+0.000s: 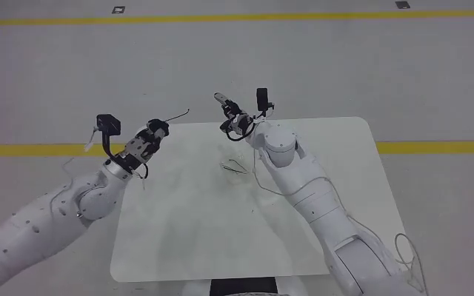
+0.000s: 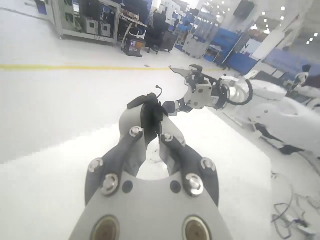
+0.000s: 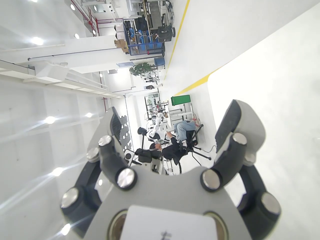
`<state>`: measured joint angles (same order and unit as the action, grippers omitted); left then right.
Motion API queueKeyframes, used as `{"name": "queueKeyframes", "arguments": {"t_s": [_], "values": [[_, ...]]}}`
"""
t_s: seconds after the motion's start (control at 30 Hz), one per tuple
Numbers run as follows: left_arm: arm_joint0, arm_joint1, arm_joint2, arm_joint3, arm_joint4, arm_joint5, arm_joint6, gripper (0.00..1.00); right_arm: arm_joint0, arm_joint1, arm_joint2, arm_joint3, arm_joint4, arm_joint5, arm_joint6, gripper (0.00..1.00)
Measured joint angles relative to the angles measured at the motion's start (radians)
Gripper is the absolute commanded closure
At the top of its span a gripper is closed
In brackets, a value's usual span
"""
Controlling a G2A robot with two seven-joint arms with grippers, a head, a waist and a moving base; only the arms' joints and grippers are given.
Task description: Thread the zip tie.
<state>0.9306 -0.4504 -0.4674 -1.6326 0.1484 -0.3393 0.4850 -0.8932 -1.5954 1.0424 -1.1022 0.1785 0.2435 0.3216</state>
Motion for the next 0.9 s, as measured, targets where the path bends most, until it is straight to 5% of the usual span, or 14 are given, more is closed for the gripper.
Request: {"name": "queueKeyframes", "arguments": {"t_s": [0.2, 0.63, 0.9], "values": [[0.038, 0.014, -0.040, -0.058, -0.182, -0.001, -0.071, 1.00, 0.000, 0.000, 0.000, 0.000, 0.000, 0.000, 0.000, 0.00], [0.048, 0.011, -0.047, -0.071, -0.228, 0.000, -0.105, 1.00, 0.000, 0.000, 0.000, 0.000, 0.000, 0.000, 0.000, 0.00], [0.103, 0.012, -0.117, -0.059, -0.693, -0.001, -0.380, 1.00, 0.000, 0.000, 0.000, 0.000, 0.000, 0.000, 0.000, 0.00]]}}
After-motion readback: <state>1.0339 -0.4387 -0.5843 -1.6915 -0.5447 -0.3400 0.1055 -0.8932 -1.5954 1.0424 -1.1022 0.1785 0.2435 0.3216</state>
